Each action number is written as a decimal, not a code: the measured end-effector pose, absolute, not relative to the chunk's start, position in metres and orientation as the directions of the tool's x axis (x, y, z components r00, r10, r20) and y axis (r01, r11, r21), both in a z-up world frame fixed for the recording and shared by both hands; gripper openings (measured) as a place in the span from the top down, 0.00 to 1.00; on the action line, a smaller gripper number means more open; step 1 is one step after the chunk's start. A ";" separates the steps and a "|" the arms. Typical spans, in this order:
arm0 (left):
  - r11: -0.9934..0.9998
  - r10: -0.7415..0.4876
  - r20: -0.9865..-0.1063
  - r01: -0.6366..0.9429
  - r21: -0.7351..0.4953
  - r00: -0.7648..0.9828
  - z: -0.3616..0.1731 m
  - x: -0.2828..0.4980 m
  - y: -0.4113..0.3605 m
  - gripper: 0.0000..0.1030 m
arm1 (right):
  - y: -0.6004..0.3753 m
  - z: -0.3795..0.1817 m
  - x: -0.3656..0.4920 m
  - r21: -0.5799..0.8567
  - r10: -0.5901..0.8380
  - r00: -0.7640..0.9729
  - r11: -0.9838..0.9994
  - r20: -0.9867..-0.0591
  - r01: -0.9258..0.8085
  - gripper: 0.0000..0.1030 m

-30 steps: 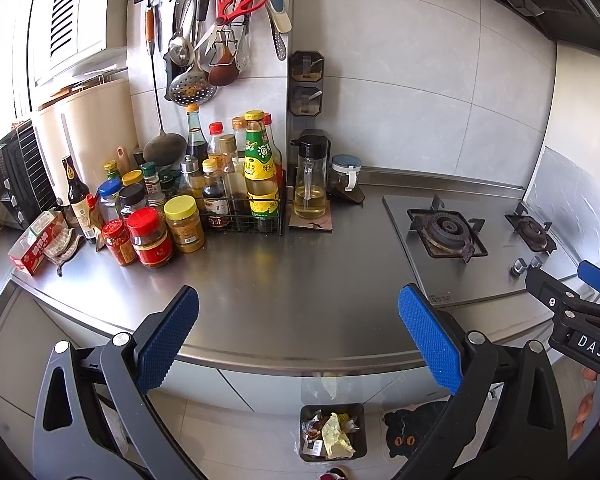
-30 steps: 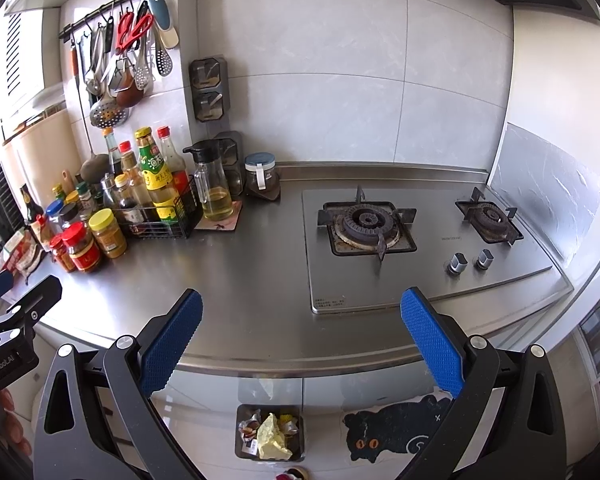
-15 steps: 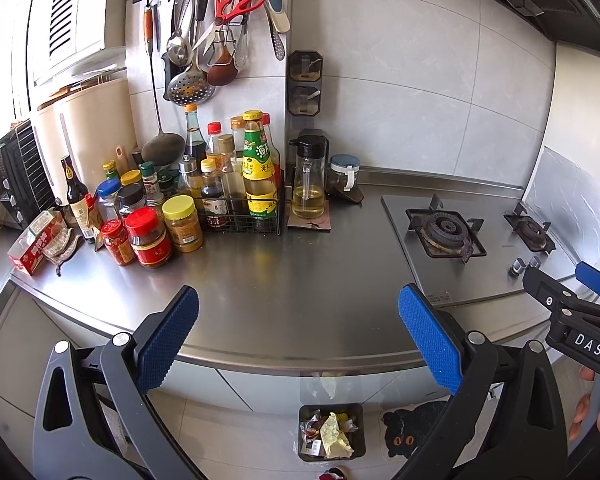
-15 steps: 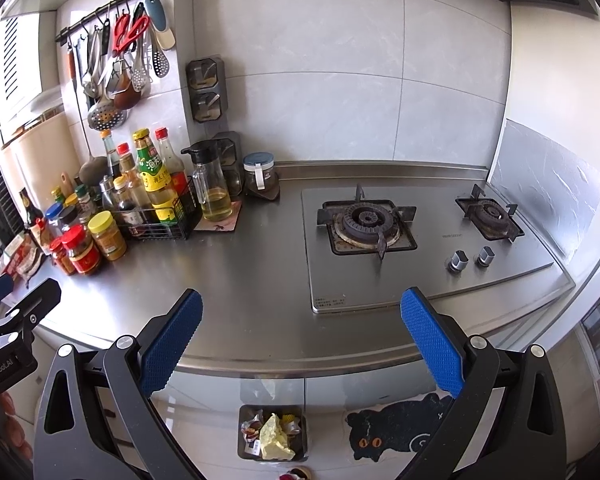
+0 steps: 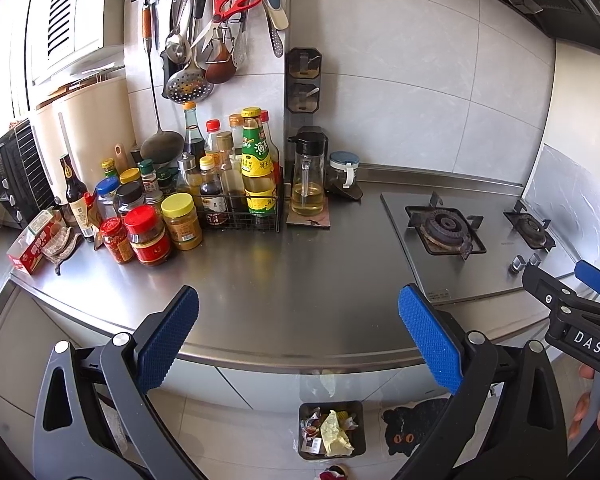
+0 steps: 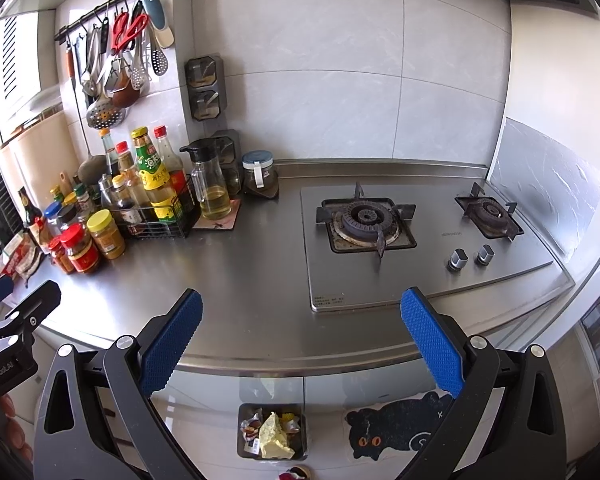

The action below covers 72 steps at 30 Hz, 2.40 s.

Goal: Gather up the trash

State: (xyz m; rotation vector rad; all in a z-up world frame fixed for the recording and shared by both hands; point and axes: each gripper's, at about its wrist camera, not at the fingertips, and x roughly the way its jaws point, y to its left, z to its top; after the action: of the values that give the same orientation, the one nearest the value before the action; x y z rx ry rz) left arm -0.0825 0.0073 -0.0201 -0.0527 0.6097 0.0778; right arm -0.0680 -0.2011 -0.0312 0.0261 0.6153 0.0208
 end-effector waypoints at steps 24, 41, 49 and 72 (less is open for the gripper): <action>0.996 0.056 -0.576 -0.082 -0.020 0.816 -0.018 -0.083 0.007 0.08 | -0.200 -0.032 -0.069 0.028 0.031 0.814 0.999 -0.580 -0.018 0.03; 0.992 0.031 -0.596 -0.099 -0.082 0.802 -0.020 -0.079 0.019 0.08 | -0.192 -0.031 -0.066 0.012 0.031 0.814 0.999 -0.580 -0.029 0.03; 0.989 0.080 -0.590 -0.139 -0.055 0.804 -0.019 -0.079 0.020 0.08 | -0.194 -0.033 -0.065 0.020 0.030 0.813 1.000 -0.581 -0.022 0.03; 0.993 0.067 -0.574 -0.111 -0.042 0.816 -0.017 -0.086 0.012 0.08 | -0.192 -0.035 -0.067 0.022 0.032 0.812 0.999 -0.583 -0.023 0.03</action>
State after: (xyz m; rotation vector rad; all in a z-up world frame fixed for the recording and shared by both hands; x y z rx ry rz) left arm -0.0858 0.0120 -0.0167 -0.0751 0.6089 0.0947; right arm -0.0672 -0.1920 -0.0351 0.0144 0.6231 0.0296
